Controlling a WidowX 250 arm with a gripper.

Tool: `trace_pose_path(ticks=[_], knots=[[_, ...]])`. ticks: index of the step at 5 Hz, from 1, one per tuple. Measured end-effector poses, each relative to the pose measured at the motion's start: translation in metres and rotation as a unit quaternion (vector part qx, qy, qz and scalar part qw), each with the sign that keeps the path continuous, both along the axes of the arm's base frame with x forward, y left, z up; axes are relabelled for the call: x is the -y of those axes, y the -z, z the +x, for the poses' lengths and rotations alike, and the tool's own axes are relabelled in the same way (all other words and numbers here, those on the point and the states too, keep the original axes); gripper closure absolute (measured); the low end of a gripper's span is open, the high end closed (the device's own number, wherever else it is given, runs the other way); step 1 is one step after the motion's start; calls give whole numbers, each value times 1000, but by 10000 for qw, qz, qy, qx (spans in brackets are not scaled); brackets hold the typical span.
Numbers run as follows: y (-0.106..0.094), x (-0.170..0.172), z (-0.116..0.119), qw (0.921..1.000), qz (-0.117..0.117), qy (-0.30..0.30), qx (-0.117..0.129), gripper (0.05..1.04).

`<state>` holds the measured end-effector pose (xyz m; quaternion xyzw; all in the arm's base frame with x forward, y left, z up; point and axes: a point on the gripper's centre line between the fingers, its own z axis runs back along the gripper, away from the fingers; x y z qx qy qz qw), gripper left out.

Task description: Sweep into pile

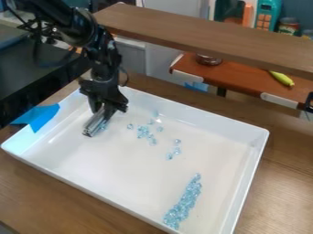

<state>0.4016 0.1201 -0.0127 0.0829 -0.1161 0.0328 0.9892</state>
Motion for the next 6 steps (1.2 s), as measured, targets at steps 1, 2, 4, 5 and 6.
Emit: trace_pose_path(ticks=[1, 2, 4, 5, 6], knots=[[-1, 16, 2, 9999, -109, 42, -47, 722], [-2, 43, 6, 9992, -289, 251, -101, 722], [-4, 85, 4, 9920, -403, 1194, 19, 722], [-3, 92, 0, 9877, -446, 1495, 76, 722], [-4, 108, -4, 9802, -498, 1910, 166, 722]])
